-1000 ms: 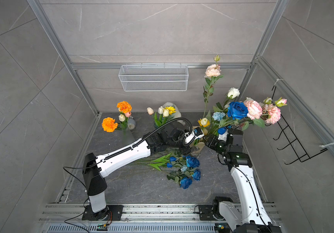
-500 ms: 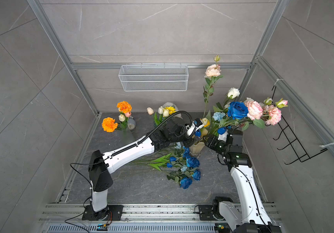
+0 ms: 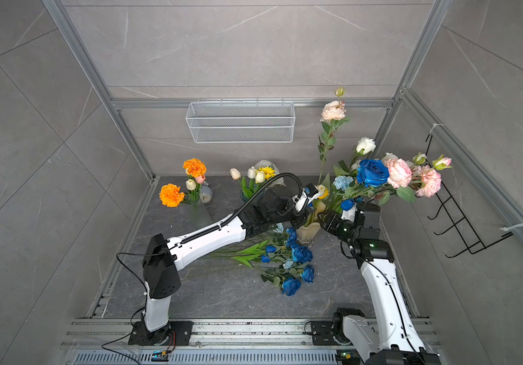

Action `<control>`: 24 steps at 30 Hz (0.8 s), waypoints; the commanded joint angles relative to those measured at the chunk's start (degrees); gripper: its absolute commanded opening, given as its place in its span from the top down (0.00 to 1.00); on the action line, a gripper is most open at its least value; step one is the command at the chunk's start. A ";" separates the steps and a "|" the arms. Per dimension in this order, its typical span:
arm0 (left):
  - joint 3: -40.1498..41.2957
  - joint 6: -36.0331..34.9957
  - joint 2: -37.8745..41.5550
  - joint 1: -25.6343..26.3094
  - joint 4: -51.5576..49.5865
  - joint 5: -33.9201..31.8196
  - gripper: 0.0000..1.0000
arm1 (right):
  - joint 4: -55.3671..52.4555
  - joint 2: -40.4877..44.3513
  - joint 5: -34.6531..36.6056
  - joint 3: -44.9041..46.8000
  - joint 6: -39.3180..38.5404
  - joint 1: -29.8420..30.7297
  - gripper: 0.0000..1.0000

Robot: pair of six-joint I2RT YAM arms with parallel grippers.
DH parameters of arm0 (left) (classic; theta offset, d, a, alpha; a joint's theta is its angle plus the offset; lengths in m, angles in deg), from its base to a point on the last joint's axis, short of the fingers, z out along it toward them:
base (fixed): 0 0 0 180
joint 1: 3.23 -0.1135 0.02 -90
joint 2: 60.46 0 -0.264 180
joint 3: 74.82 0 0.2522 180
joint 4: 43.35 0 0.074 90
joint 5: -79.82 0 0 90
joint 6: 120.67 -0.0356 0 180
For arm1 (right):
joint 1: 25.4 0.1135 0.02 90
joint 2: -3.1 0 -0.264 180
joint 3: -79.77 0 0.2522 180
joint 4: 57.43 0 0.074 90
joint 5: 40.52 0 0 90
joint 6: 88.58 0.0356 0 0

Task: Pick out blue flowers from the vase
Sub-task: Pick up the flower from the vase.

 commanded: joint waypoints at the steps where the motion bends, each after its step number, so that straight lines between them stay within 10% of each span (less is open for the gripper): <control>1: -1.16 -0.35 2.07 -0.04 3.25 -0.80 0.83 | 0.77 0.91 0.45 0.95 0.39 0.37 0.47; 24: -4.95 -13.44 31.19 -0.05 -9.82 -7.11 0.81 | 1.34 -0.22 0.78 0.34 -0.31 0.36 0.47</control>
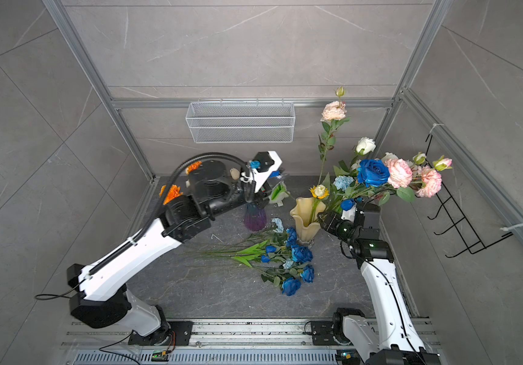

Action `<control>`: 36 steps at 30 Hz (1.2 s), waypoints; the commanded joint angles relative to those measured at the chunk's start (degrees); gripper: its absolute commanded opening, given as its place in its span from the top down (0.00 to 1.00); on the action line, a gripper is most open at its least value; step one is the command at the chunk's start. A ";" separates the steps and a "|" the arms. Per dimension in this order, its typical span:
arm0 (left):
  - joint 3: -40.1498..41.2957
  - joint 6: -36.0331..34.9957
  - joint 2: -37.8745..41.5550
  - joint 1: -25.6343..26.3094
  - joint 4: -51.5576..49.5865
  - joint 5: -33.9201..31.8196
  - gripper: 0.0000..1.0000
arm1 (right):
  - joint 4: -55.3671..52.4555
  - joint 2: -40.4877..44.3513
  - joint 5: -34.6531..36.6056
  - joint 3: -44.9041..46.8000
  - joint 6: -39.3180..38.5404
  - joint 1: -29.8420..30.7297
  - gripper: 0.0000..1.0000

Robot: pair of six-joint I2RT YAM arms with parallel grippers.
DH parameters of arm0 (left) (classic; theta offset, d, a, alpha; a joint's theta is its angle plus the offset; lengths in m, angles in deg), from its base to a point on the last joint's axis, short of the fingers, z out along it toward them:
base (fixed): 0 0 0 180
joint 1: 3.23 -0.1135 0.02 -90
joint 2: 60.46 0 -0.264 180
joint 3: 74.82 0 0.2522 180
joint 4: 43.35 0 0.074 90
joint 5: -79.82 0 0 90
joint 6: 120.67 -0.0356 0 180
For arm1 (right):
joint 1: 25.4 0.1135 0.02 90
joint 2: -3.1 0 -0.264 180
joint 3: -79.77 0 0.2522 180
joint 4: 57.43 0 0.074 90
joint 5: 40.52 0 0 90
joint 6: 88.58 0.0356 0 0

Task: Pick out blue flowers from the vase
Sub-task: Pick up the flower from the vase, then place the flower at the center of the board.

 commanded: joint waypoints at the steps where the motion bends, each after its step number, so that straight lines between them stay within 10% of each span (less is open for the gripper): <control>1: -2.07 -3.36 4.80 -0.05 -3.51 -3.00 0.81 | 1.14 -0.26 0.77 0.10 -0.29 0.31 0.47; 17: -4.38 -3.73 13.64 -0.01 -43.56 -20.05 0.78 | 0.73 -1.70 0.37 -1.09 -1.39 0.30 0.45; 36: 22.85 -11.62 0.57 0.04 -37.42 -25.62 0.74 | 0.75 2.85 0.35 -0.27 2.52 0.35 0.06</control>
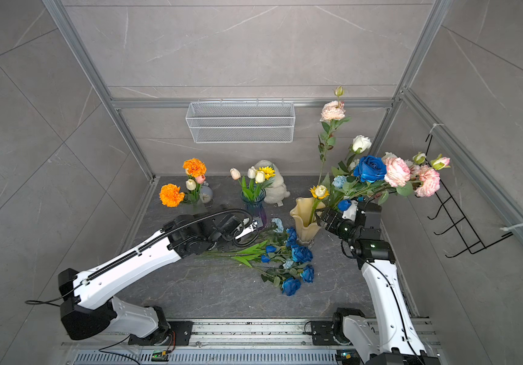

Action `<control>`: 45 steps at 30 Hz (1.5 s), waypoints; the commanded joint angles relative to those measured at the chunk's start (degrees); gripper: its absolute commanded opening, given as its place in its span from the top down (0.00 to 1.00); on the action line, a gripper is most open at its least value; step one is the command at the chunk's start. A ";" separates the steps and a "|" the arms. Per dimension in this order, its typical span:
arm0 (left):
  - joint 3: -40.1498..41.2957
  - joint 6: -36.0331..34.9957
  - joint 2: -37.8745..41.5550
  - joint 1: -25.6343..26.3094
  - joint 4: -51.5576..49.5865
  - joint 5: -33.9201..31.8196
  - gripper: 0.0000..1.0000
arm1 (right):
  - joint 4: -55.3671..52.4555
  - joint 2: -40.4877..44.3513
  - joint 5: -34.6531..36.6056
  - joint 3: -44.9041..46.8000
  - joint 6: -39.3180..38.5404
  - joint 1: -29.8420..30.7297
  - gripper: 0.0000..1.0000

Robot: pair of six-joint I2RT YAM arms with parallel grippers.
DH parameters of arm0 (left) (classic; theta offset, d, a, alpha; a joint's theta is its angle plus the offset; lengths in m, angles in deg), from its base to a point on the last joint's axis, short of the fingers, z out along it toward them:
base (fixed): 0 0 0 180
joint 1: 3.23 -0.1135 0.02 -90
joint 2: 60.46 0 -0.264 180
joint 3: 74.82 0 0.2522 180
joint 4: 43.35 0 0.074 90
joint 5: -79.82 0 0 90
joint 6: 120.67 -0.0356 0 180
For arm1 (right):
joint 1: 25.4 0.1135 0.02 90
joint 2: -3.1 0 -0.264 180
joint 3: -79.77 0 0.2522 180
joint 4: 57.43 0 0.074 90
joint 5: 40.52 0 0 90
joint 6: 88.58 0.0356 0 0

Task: Pick out blue flowers from the vase
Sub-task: Place the flower at the center of the board, then pick up the flower from the vase.

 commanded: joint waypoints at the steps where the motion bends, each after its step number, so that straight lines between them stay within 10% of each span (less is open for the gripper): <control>1: 0.80 -3.40 -2.66 -0.03 2.94 -0.08 0.74 | 1.73 1.90 -0.57 1.10 2.48 0.36 0.04; 23: 2.82 -6.59 -21.44 0.02 11.79 6.27 0.55 | -1.75 13.22 3.61 6.25 7.15 0.29 0.00; 45: 1.50 -5.46 -19.79 -0.51 14.52 9.34 0.36 | -8.76 22.40 8.00 8.41 9.91 0.29 0.00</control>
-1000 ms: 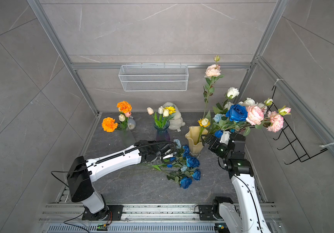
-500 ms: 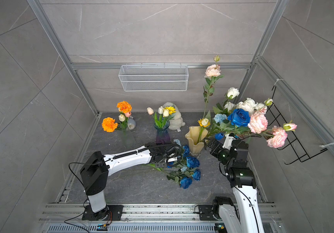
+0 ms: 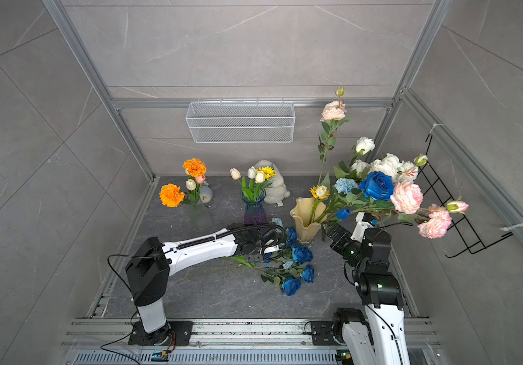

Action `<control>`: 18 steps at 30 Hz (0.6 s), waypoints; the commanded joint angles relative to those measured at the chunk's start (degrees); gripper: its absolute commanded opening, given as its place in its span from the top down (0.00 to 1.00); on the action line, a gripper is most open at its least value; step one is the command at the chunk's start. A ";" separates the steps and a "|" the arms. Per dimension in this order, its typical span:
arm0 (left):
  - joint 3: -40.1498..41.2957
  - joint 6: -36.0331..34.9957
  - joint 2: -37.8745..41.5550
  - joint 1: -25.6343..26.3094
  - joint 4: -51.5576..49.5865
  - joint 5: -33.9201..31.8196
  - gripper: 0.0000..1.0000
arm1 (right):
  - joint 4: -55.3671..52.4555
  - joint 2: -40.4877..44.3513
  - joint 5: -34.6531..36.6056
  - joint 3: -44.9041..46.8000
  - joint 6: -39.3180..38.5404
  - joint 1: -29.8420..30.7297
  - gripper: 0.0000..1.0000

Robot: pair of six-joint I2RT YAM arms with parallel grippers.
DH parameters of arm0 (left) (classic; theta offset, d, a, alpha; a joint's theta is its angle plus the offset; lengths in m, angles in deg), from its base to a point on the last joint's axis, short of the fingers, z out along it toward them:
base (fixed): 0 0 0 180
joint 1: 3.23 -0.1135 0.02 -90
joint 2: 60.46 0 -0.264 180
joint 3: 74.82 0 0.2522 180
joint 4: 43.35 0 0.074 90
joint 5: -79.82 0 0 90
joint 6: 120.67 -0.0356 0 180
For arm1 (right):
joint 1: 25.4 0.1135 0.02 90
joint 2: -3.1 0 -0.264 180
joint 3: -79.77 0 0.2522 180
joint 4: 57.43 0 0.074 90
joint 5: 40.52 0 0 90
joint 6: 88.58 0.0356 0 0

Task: Pick out blue flowers from the vase
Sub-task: Pick up the flower from the vase.

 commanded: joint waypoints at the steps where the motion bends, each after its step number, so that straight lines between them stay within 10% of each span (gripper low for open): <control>1: -3.55 0.76 3.10 -0.55 1.09 2.00 0.35 | -1.90 1.95 0.08 1.16 1.91 0.32 0.00; 18: -19.79 0.45 6.26 1.04 -0.18 3.29 0.34 | -4.86 5.19 -2.45 4.53 1.48 0.33 0.00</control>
